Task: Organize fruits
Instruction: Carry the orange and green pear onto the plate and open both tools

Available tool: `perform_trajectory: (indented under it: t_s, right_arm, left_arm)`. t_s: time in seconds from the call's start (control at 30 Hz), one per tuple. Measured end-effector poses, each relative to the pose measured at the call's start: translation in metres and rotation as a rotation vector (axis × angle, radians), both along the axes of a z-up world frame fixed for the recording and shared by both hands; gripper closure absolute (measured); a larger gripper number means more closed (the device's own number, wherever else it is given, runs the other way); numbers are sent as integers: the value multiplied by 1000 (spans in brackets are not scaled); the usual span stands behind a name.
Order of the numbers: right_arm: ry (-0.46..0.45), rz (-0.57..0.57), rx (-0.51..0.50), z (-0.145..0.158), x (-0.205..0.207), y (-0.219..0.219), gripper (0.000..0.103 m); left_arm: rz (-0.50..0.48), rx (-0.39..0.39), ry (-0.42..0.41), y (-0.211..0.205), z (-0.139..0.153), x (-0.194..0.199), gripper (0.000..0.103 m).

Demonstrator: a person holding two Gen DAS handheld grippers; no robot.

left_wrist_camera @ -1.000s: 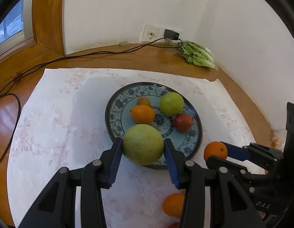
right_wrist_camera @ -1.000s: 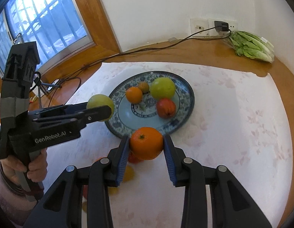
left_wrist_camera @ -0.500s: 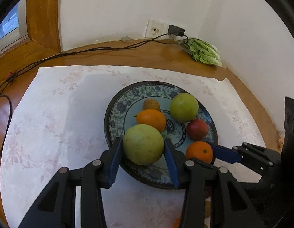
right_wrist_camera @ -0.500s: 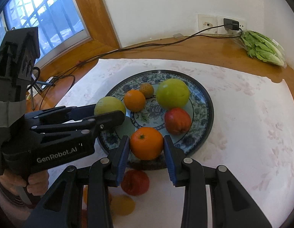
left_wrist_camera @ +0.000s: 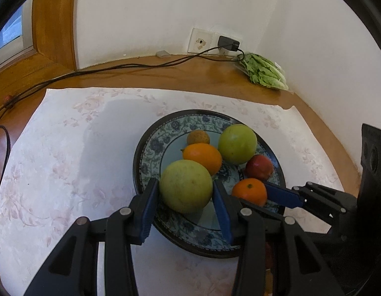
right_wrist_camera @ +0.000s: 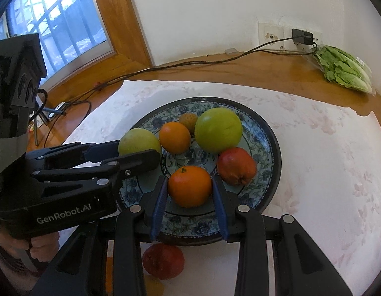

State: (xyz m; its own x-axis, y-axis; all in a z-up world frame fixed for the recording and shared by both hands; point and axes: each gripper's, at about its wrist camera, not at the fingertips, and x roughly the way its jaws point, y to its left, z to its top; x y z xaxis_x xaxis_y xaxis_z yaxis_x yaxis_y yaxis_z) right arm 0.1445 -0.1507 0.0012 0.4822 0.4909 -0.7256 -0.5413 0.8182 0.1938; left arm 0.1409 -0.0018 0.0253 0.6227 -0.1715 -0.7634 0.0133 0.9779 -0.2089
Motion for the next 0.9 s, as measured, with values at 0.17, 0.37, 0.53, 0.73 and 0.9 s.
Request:
perform_trajectory:
  t_s: [0.17,0.37,0.53,0.73,0.9]
  right_arm:
    - [16,3,11,-4,0,0,66]
    - [17,-2,10,-3,-1,-1,64]
    - [19,-9,15,0,-4,-4,59]
    - [-6,-22,33,11,-12,-13,55]
    - [4,-55,53,18,-19,-26,55]
  left_arm:
    - [-2,10,-4,0,-1,0,57]
    - [-4,0,-4,0,-1,0,54]
    - [-9,-14,2,-1,3,-2,44]
    - [1,-7,-17,-1,15,-8,37]
    - [1,11,-24,-5,25,-18,36]
